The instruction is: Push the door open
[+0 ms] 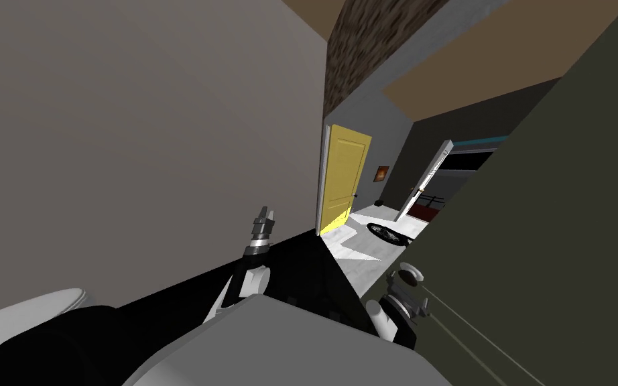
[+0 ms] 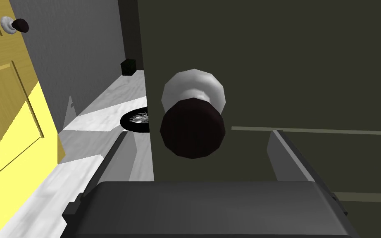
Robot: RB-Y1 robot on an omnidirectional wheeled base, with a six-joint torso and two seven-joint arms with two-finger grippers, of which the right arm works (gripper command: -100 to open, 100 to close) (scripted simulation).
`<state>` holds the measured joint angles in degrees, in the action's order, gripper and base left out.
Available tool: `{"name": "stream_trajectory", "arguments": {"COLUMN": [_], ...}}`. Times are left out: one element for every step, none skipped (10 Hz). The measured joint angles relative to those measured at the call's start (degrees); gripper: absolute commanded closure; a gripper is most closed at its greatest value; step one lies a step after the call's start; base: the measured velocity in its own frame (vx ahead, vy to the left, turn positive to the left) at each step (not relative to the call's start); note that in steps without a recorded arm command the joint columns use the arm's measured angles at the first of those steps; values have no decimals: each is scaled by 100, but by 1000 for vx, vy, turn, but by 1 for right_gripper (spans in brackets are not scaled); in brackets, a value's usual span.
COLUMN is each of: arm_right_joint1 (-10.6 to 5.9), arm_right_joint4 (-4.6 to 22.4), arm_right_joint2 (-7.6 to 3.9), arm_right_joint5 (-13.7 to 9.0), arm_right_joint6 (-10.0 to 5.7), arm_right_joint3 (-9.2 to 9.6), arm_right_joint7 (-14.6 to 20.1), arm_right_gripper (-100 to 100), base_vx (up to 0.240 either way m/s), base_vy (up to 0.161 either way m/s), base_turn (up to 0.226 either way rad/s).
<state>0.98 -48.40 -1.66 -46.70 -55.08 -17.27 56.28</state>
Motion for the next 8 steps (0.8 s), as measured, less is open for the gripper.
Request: {"name": "stream_trajectory", "arguments": {"arm_right_joint1": [-11,-2,56,73,72,74,66,63], "arm_right_joint4": [53,63,-22,-18,-14,-17,-20,-21], "arm_right_joint2": [-21,-6,58,150,158,147,134,126], "arm_right_joint5": [-1,-5,-12,-11,-11,-12,-14,-16], "arm_right_joint6": [-25,-31,-2,-7,-12,-10,-2,3], "arm_right_joint3": [-1,-5,-11,-9,-9,-13,-18,-21], "arm_right_joint7": [35,58,52,62,67,65,64,64], "arm_right_gripper": [-100,-100,-100,-100,100,100,100,100], "base_vx": [131,106,105,50,-7,-16,-7,0], "base_vy": [-165,-171,-147,-61,5,18,9,0], "base_turn": [21,20,19,12,-12,-2,1,0]}}
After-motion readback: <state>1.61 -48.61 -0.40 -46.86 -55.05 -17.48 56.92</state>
